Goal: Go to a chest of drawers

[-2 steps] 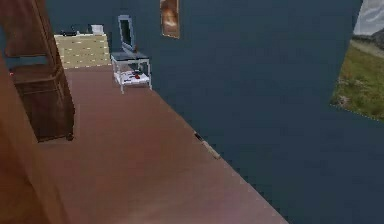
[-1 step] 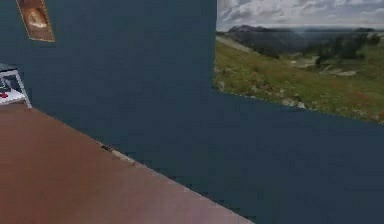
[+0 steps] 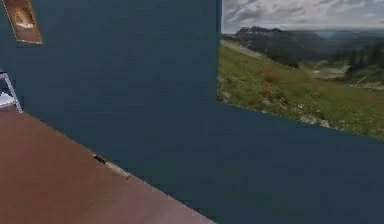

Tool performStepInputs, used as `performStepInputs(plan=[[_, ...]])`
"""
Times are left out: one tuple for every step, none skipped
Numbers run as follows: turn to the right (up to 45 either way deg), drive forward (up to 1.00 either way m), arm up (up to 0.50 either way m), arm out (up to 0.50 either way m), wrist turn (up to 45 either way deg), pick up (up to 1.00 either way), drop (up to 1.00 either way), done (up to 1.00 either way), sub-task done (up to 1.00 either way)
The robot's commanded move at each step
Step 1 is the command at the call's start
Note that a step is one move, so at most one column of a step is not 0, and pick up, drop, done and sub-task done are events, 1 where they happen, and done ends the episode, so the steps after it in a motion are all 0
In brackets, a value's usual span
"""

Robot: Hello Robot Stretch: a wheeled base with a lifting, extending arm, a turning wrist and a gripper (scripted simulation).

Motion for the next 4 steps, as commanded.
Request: performStepInputs(plan=[[45.0, 0.00, 0.00, 0.00, 0.0, 0.00, 0.00, 0.00, 0.00], [30.0, 0.00, 0.00, 0.00, 0.0, 0.00, 0.00, 0.00, 0.00], [3.0, 0.00, 0.00, 0.00, 0.0, 0.00, 0.00, 0.00, 0.00], [0.0, 0.15, 0.00, 0.00, 0.0, 0.00, 0.00, 0.00, 0.00]])
